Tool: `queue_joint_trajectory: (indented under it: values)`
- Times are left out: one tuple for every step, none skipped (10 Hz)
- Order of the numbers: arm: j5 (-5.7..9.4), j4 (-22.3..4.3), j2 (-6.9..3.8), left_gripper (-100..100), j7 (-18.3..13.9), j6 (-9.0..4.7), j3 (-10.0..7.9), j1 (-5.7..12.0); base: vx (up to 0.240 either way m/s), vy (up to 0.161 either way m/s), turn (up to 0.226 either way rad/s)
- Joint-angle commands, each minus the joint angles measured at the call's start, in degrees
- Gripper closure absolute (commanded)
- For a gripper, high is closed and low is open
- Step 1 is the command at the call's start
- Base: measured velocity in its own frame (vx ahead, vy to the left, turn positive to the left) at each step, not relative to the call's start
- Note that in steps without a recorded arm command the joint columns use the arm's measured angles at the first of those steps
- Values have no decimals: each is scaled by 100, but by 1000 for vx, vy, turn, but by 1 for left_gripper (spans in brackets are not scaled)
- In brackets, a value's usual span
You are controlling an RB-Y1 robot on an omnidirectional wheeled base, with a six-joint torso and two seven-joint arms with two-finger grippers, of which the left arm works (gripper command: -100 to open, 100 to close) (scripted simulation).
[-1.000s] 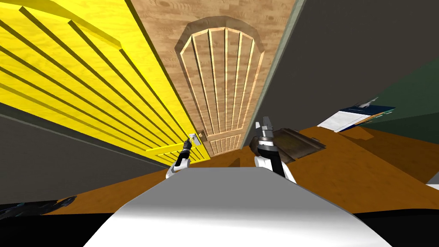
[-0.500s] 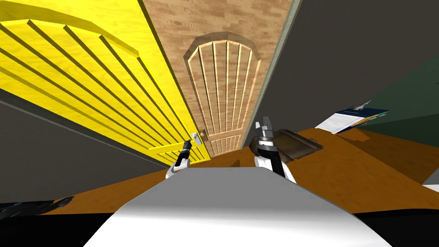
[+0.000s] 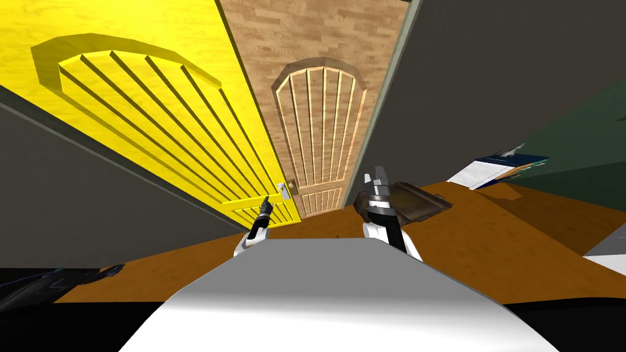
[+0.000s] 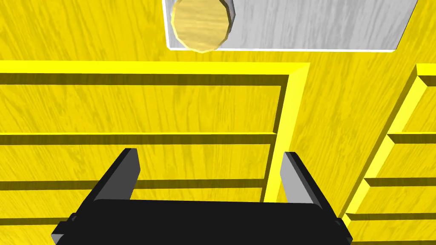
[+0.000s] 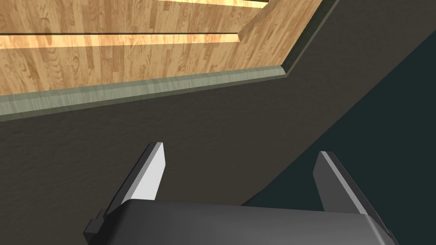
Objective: Pull the door open
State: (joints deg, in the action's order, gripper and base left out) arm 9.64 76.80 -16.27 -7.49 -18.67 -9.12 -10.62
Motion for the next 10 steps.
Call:
queue_joint_trajectory:
  values:
    - [-7,47,11,-100,-34,-34,124,26,-195,-85,-76]
    - [-14,122,29,-100,-53,-40,215,33,-174,-99,-129]
    - [-6,12,-4,-100,-43,-32,155,88,-74,-49,-24]
    - [14,-102,-58,-100,-37,-37,8,13,-40,40,188]
    - [24,-166,-85,-100,-25,-35,-82,-27,-29,83,178]
    - [33,-245,-109,-100,-8,-34,-183,-54,28,121,123]
    - [34,-284,-109,-100,4,-37,-221,-36,119,118,37]
    - [32,-294,-100,-100,10,-40,-221,-12,155,64,-34]
    - [27,-295,-84,-100,15,-44,-207,26,190,-1,-58]
    - [19,-287,-61,-100,20,-49,-175,78,204,-35,-97]
